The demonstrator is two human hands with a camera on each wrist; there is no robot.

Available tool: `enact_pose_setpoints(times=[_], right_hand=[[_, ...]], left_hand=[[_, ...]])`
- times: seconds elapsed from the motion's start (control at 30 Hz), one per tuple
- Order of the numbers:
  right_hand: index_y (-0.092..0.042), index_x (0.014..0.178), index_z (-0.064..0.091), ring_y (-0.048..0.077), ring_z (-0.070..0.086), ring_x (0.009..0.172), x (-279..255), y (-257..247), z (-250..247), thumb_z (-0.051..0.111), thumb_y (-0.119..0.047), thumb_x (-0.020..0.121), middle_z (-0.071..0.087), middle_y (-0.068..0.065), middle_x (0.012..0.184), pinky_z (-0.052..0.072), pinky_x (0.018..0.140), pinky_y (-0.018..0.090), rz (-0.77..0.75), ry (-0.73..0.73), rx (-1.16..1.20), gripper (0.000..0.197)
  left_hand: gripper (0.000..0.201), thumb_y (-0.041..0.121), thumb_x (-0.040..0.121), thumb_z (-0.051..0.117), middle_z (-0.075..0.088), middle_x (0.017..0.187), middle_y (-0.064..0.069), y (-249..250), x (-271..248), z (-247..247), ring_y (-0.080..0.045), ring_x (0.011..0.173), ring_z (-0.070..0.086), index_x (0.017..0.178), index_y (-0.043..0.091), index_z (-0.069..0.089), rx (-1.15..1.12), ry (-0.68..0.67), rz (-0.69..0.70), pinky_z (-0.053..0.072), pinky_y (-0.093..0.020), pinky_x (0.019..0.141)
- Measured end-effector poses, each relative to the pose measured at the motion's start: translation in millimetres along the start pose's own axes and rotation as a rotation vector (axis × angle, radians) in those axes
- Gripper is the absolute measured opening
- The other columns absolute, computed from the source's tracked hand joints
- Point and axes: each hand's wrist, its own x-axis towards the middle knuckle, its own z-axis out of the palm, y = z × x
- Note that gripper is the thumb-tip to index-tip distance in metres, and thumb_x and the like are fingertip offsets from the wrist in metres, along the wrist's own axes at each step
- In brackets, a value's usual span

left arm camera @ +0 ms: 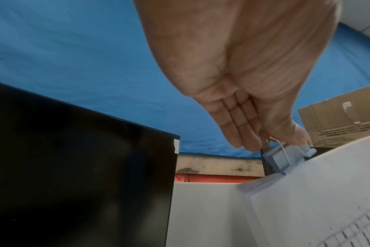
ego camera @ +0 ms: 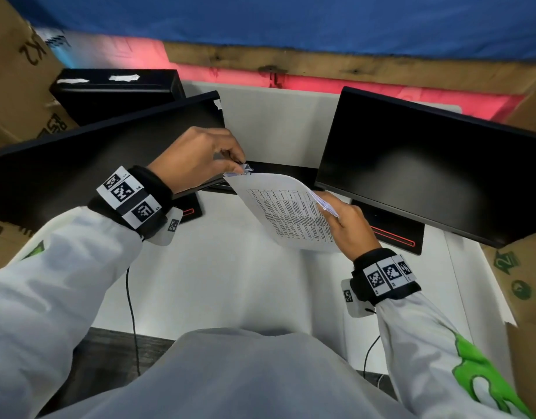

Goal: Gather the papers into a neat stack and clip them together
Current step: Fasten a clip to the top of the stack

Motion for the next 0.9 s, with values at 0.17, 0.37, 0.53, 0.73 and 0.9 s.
enact_pose_setpoints(times=[0.17, 0.37, 0.53, 0.73, 0.9], right_hand=[[-0.026, 0.132, 0.055, 0.011, 0.064, 0.107, -1.3, -0.4, -2.5, 0.046, -0.001, 0.097, 0.068, -0.004, 0.117, 0.054, 0.085, 0.016, -0.03, -0.004, -0.052, 0.044], [-0.026, 0.13, 0.056, 0.016, 0.064, 0.106, 1.2, 4.0, -3.8, 0.044, 0.008, 0.089, 0.069, -0.002, 0.116, 0.055, 0.087, 0.033, -0.055, 0.025, -0.122, 0.055], [-0.03, 0.131, 0.055, 0.015, 0.064, 0.104, 3.7, 5.9, -4.0, 0.045, 0.009, 0.088, 0.068, -0.003, 0.116, 0.054, 0.085, 0.027, -0.045, 0.049, -0.158, 0.058], [-0.03, 0.13, 0.056, 0.015, 0.064, 0.105, 0.9, 7.4, -4.6, 0.046, 0.009, 0.087, 0.068, -0.003, 0.116, 0.054, 0.086, 0.028, -0.061, 0.053, -0.145, 0.058], [-0.03, 0.129, 0.056, 0.016, 0.063, 0.109, 0.7, 9.6, -2.2, 0.045, 0.012, 0.084, 0.067, -0.005, 0.119, 0.053, 0.092, 0.034, -0.079, 0.053, -0.147, 0.063]], left_hand=[[0.014, 0.021, 0.083, 0.08, 0.071, 0.09, 0.001, 0.5, 1.0, -0.2, -0.018, 0.08, 0.068, 0.091, 0.01, 0.078, 0.025, -0.065, 0.01, 0.053, -0.033, 0.079], [0.016, 0.024, 0.084, 0.079, 0.071, 0.091, 0.001, -2.5, 3.3, -0.6, -0.018, 0.08, 0.067, 0.092, 0.011, 0.077, 0.048, -0.137, 0.015, 0.055, -0.04, 0.078], [0.017, 0.026, 0.085, 0.077, 0.07, 0.091, 0.001, -3.1, 6.2, -2.2, -0.02, 0.08, 0.067, 0.093, 0.011, 0.076, 0.077, -0.145, 0.035, 0.055, -0.042, 0.076], [0.014, 0.023, 0.086, 0.077, 0.07, 0.089, 0.0, -1.7, 7.4, -2.3, -0.021, 0.078, 0.066, 0.091, 0.01, 0.077, 0.082, -0.092, 0.038, 0.054, -0.041, 0.074], [0.015, 0.025, 0.086, 0.077, 0.07, 0.092, 0.001, -3.4, 7.5, 1.3, -0.023, 0.078, 0.067, 0.092, 0.012, 0.076, 0.085, -0.102, 0.06, 0.055, -0.043, 0.074]])
